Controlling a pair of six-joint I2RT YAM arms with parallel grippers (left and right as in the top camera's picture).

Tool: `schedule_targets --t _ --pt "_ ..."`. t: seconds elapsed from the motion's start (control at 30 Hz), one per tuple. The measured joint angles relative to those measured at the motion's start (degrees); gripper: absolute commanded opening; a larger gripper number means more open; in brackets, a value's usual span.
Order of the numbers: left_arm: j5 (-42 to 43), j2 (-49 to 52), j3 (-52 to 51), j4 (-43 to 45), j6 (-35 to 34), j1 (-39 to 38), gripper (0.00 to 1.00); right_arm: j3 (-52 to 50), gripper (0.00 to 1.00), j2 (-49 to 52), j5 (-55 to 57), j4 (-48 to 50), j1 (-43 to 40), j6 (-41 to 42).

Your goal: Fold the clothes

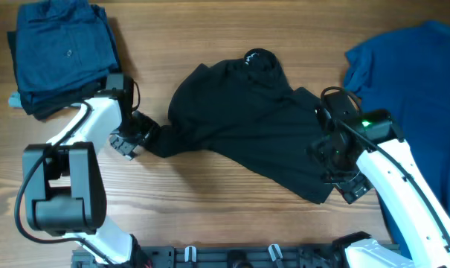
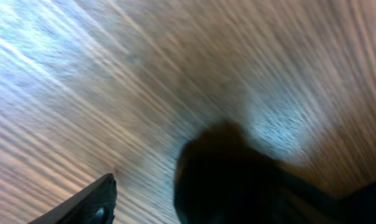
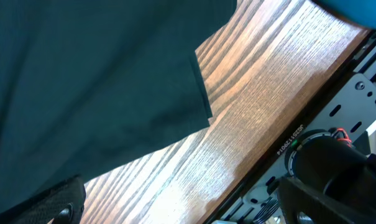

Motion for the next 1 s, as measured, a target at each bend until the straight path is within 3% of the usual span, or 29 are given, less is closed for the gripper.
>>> schedule_targets --t 0.17,0.5,0.8,1.0 --pt "1.5 0.0 0.0 0.3 0.5 -2.3 0.63 0.0 1.0 0.0 -0.6 -0.2 0.0 0.0" --pt "3.5 1.4 0.7 1.4 1.0 -3.2 0.29 0.0 1.0 0.0 -0.8 -2.3 0.0 0.1" --pt "4.1 1.6 0.8 2.0 0.4 -3.2 0.28 -15.7 1.0 0.1 -11.5 7.7 0.0 3.1" --pt "4.1 1.7 0.9 2.0 0.4 -3.2 0.3 -20.0 1.0 0.2 -12.4 13.5 0.0 10.8"
